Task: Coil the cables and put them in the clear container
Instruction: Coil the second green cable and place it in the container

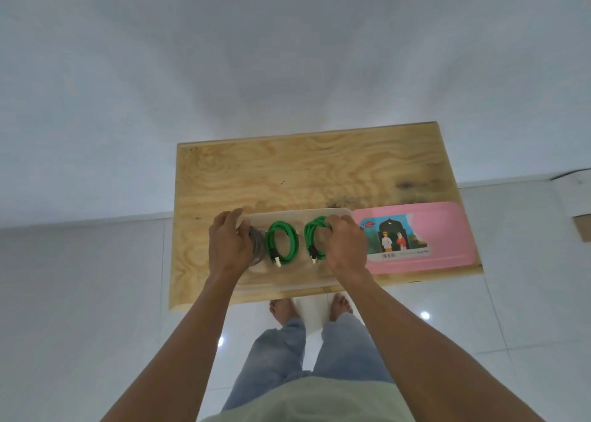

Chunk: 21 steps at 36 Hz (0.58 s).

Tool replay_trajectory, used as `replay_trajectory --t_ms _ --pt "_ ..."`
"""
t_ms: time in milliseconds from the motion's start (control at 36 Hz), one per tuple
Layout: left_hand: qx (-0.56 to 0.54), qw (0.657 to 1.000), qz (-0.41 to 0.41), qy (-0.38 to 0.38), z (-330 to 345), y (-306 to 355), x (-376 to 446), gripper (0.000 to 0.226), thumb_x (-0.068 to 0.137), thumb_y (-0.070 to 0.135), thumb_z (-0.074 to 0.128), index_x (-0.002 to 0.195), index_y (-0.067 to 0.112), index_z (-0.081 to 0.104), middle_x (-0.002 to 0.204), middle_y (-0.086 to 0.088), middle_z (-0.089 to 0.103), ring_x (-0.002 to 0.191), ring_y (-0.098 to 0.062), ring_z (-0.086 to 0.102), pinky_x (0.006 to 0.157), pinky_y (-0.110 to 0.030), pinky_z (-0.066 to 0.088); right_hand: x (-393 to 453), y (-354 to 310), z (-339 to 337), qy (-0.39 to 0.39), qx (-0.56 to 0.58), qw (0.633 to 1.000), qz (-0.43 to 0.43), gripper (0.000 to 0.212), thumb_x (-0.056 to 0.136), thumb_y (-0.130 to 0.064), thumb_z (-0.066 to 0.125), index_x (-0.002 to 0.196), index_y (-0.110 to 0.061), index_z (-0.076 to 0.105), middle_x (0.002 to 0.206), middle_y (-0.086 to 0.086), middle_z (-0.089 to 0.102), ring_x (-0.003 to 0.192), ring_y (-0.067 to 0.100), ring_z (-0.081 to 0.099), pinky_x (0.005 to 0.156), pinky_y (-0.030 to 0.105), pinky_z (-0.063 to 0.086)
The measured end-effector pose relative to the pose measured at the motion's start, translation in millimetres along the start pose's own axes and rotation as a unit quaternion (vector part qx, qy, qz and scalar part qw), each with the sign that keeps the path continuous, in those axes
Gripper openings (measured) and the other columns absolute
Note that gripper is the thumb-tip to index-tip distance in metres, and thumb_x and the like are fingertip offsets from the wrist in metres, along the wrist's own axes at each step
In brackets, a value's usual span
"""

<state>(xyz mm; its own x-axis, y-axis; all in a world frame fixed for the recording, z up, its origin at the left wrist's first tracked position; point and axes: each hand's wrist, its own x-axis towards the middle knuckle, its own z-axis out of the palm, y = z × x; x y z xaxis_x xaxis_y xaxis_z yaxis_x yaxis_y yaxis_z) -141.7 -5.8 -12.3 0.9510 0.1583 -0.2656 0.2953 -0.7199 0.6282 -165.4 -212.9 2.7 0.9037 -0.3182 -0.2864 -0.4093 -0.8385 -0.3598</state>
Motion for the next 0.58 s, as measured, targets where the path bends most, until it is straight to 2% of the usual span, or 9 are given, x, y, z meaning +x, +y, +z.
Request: replay_trajectory --t_ms 167,306,583 --pt "-0.007 1.0 0.009 -0.004 0.4 -2.5 0.6 0.037 0.103 0.021 0.048 0.136 0.006 0.056 0.138 -0.017 0.052 0.128 -0.035 0.048 0.107 -0.04 0.038 -1.1 -4.3 2.5 -0.004 0.008 1.0 0.004 0.024 0.096 -0.011 0.052 0.119 -0.006 0.06 0.118 0.014 0.057 0.101 0.037 0.06 0.068 0.036 0.04" --pt "-0.014 1.0 0.007 0.0 -0.5 -2.4 0.6 0.035 0.103 0.02 0.048 0.134 0.007 0.058 0.137 -0.015 0.052 0.127 -0.033 0.05 0.105 -0.036 0.038 -3.1 -2.9 -0.4 -0.013 0.051 0.999 0.01 0.031 0.096 -0.011 0.05 0.125 -0.008 0.059 0.126 0.013 0.056 0.108 0.035 0.059 0.082 0.042 0.048" --pt "-0.023 1.0 -0.001 -0.01 -2.5 0.4 -1.6 0.036 0.103 0.022 0.047 0.135 0.01 0.056 0.139 -0.014 0.05 0.129 -0.033 0.048 0.107 -0.039 0.039 -6.7 1.0 -5.1 -0.004 0.092 0.996 0.005 0.033 0.096 -0.016 0.052 0.127 -0.01 0.059 0.128 0.014 0.059 0.111 0.035 0.059 0.089 0.042 0.05"
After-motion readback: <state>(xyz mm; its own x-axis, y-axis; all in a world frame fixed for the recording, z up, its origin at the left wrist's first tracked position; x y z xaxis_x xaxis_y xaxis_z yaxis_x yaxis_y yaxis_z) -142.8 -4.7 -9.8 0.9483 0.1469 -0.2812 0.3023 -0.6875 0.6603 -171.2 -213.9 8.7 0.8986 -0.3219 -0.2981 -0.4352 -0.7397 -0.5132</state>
